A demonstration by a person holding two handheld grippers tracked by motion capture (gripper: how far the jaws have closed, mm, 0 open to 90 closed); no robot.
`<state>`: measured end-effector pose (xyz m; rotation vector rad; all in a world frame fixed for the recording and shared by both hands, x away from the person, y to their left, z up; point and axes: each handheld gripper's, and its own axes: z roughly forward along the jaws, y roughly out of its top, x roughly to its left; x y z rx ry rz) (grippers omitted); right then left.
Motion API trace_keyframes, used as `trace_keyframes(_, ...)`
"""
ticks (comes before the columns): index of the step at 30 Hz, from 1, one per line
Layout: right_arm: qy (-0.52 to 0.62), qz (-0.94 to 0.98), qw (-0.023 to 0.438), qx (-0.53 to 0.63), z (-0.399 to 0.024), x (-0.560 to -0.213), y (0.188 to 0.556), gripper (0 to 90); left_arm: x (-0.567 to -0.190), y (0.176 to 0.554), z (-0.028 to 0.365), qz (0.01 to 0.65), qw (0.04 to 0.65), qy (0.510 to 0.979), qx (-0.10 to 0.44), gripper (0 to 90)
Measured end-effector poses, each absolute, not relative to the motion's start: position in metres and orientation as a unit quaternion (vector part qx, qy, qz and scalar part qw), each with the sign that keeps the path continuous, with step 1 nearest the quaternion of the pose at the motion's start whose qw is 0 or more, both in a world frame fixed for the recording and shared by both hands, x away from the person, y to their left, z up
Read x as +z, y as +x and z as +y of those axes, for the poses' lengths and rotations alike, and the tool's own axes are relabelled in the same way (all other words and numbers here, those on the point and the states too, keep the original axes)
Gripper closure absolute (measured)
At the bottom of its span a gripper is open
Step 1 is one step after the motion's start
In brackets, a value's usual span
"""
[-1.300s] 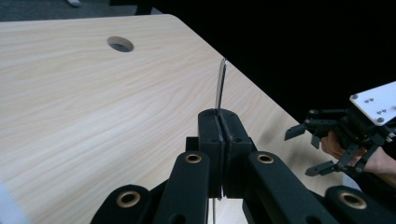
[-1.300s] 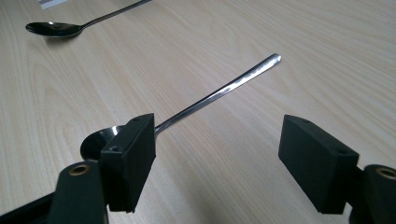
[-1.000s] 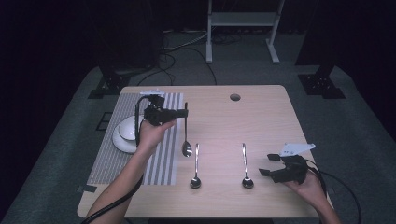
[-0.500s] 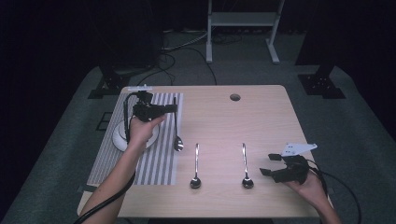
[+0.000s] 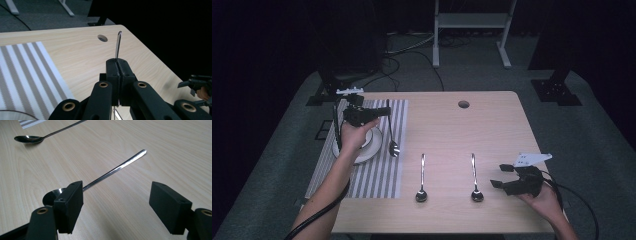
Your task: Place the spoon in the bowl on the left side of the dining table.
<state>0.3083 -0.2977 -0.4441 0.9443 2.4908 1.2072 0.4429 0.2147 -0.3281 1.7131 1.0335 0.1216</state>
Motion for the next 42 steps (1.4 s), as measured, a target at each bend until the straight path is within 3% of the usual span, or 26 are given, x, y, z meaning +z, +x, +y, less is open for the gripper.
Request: trace_keyframes(42, 0.323, 0.843, 0.111, 0.415, -0.300, -0.442, 0.309, 26.2, -0.319, 0.447, 0.296, 0.515, 0.555, 0.644, 0.114, 89.1)
